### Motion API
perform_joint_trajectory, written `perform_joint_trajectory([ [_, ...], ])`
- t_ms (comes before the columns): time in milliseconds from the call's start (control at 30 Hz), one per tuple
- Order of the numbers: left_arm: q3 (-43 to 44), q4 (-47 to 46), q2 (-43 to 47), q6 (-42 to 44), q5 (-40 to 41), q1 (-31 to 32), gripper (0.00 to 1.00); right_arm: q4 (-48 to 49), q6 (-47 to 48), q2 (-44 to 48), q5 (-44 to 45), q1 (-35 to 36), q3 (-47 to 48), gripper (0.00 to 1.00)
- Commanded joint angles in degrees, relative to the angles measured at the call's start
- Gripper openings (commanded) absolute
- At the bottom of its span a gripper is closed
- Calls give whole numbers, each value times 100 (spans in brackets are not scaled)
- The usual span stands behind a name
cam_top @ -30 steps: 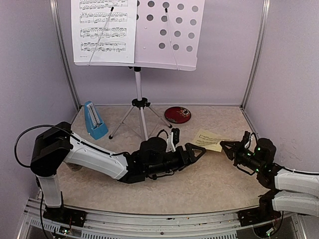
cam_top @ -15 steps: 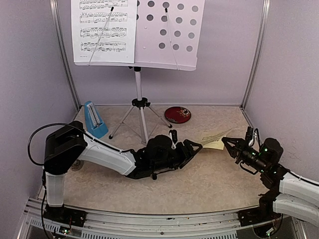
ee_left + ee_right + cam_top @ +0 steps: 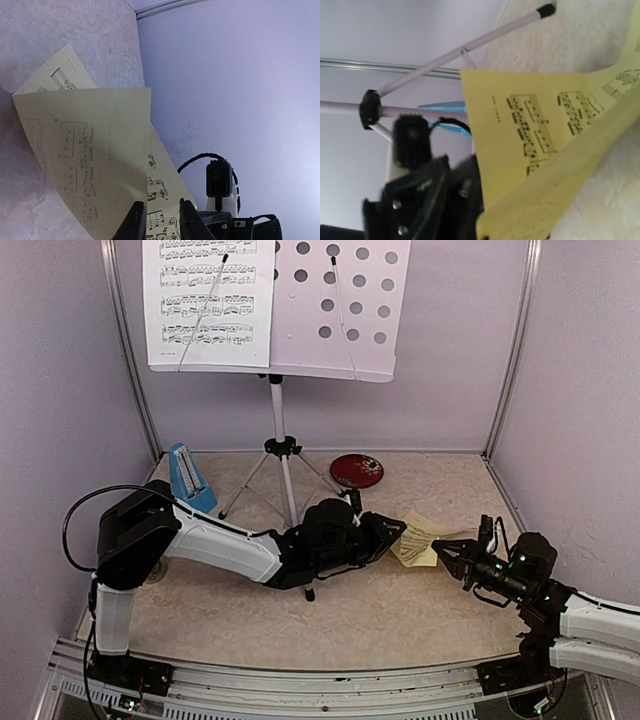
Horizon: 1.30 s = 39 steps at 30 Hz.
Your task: Set up the instrument practice props
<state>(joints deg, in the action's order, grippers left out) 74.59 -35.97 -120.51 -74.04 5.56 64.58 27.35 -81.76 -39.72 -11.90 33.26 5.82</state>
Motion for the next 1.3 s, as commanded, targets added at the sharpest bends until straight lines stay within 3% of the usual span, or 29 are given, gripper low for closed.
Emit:
perform_joint_trajectory([
  [0,166,376,-37,194,131,-31,18,152,41,-66,254,224,-15,0],
  [100,205,718,-10,195,139,-61,15,9,111,15,367,260,28,0],
  [167,325,1287,32,253,167,-59,30,-196,208,114,469,265,79,0],
  [300,170,1872,187,188,309,4,42,-397,332,247,617,269,110,0],
  [467,-57,1741,223,30,186,26,43,-130,322,36,577,309,22,0],
  [600,-41,1678,215,-12,217,37,30,-56,380,-166,589,442,78,0],
  [733,-113,1714,348,57,337,11,3,-304,415,-138,728,611,122,0],
  [800,-117,1762,458,273,413,11,0,-530,461,-33,818,629,153,9],
  [900,-29,1884,633,828,389,-13,0,-1364,772,252,1146,630,399,31],
  [1100,283,2404,1111,2751,120,-70,0,-3324,1517,794,2029,613,1111,96],
  [1267,138,2796,1724,4292,-244,-94,0,-4176,2361,644,2220,606,1831,100],
])
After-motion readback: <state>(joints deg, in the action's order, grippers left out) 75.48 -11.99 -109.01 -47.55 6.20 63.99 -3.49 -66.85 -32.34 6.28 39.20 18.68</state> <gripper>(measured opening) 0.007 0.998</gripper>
